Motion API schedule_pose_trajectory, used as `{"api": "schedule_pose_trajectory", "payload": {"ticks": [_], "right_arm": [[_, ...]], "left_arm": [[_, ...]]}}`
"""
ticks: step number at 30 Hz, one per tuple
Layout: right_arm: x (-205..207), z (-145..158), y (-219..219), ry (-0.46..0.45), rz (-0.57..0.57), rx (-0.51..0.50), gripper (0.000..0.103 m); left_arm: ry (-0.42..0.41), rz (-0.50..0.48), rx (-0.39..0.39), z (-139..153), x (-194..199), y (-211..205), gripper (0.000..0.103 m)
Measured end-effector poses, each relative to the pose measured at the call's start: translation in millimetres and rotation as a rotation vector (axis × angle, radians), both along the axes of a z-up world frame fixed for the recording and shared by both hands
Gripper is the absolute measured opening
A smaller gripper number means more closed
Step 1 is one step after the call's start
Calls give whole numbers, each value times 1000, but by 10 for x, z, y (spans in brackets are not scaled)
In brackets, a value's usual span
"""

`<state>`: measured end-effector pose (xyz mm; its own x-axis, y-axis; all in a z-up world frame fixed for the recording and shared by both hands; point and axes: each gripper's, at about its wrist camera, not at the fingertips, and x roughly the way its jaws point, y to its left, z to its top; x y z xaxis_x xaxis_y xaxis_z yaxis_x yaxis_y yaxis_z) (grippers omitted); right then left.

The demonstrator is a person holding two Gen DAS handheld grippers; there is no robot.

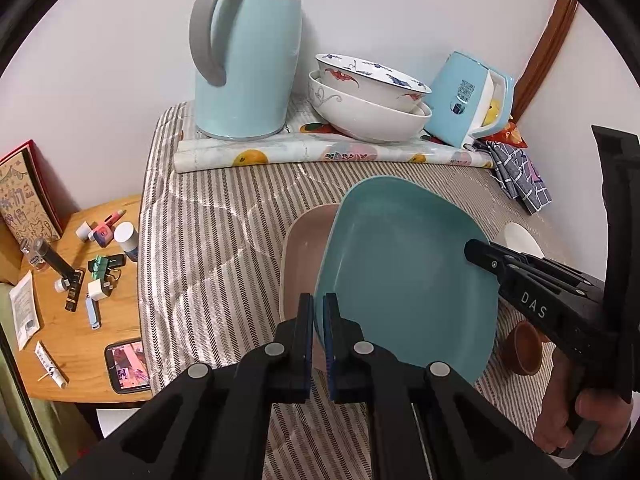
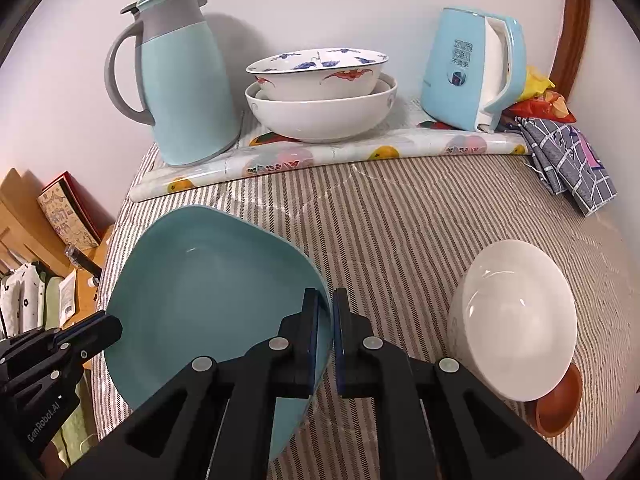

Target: Organize plates and bowls

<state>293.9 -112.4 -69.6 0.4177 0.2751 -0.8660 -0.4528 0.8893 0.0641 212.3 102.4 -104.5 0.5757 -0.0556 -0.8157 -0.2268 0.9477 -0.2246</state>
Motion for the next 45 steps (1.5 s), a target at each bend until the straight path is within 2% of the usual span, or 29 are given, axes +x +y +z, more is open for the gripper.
{"api": "schedule_pose_trajectory", "payload": {"ticks": [13,23,29,36,42,43,45], "right_arm": [[-2,-75,137,11,32,9,8],[155,-167,210,23,40,29,9],[185,-267,274,32,57,10,9],[219,-276,263,36,48,-12,10],[112,-195,216,24,61,-10,10],[91,-173,197,18,57,-11,11],[40,-122,145,6,51,-9,16]], "left_arm": [[14,25,-11,-51,-76,106,6],[11,43,-7,-61,40,147,6],[42,42,-19,-168,77,190,6],[72,25,-48,-266,91,150,8],[73,19,-35,-221,46,129,8],[75,14,-29,-207,40,113,8],[79,10,-22,-174,22,82,18]]}}
